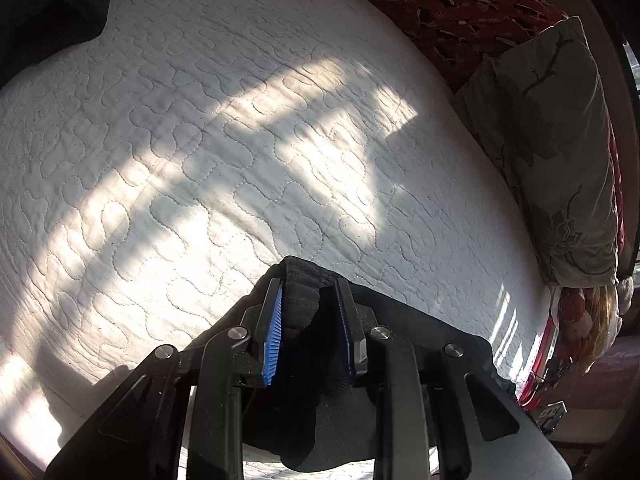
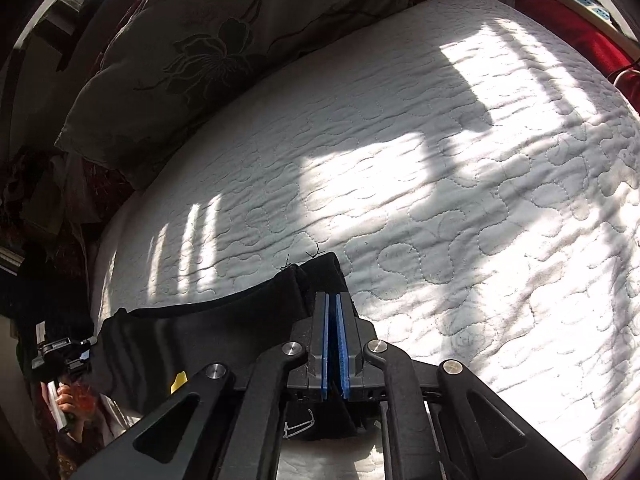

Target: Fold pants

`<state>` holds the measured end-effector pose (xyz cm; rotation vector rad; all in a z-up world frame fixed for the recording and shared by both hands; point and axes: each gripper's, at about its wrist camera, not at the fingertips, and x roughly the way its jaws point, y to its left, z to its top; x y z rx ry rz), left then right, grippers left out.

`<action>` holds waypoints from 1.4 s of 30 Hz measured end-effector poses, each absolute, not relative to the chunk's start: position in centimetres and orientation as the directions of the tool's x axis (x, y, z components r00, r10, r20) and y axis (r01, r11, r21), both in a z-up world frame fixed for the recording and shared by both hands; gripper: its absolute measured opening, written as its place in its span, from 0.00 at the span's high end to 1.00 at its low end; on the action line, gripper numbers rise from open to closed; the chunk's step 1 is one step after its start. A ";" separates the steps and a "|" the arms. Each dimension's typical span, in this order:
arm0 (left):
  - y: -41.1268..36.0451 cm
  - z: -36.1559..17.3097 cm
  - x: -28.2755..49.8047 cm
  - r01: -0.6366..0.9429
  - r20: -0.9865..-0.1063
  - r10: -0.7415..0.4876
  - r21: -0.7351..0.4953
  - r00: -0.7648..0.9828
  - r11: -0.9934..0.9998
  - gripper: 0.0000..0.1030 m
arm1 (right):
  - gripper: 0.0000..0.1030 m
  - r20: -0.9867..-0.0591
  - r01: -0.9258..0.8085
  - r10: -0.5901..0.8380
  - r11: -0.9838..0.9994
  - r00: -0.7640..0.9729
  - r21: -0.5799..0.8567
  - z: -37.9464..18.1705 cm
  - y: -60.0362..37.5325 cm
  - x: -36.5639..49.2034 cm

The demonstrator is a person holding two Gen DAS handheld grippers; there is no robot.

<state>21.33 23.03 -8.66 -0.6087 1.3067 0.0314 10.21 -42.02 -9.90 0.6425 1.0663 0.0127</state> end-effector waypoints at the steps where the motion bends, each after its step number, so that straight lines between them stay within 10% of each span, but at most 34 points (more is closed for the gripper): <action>1: 22.8 -8.6 21.4 -0.355 -0.908 -0.309 -0.398 0.283 0.846 0.79 | 0.92 -0.814 0.289 0.304 0.826 0.495 0.484 -9.8 -41.8 10.5; 5: 22.8 -8.5 21.2 -0.359 -0.907 -0.312 -0.402 0.283 0.842 0.79 | 0.90 -0.812 0.292 0.283 0.831 0.511 0.473 -9.4 -41.3 11.1; 10: 23.0 -8.4 21.2 -0.360 -0.907 -0.314 -0.403 0.282 0.841 0.78 | 0.53 -0.770 0.335 0.315 0.762 0.555 0.554 -9.6 -41.8 11.1; 14: 22.9 -8.3 21.1 -0.368 -0.909 -0.301 -0.395 0.288 0.842 0.78 | 0.55 -0.804 0.277 0.292 0.832 0.518 0.481 -9.8 -39.6 12.1; 17: 22.9 -7.6 20.5 -0.384 -0.906 -0.296 -0.401 0.304 0.832 0.78 | 0.96 -0.860 0.199 0.187 0.929 0.475 0.312 -9.2 -37.5 12.5; 26: 22.4 -8.8 20.7 -0.381 -0.923 -0.256 -0.356 0.288 0.853 0.78 | 0.95 -0.865 0.275 0.124 0.918 0.487 0.286 -10.0 -39.9 11.9; 32: 24.2 -7.0 19.5 -0.370 -0.912 -0.282 -0.383 0.299 0.847 0.72 | 0.63 -0.864 0.327 0.133 0.889 0.486 0.321 -9.9 -40.7 11.1; 42: 22.2 -3.3 13.2 -0.247 -0.813 -0.426 -0.541 0.396 0.804 0.59 | 0.61 -0.768 0.200 0.230 0.885 0.598 0.421 -5.7 -38.9 7.1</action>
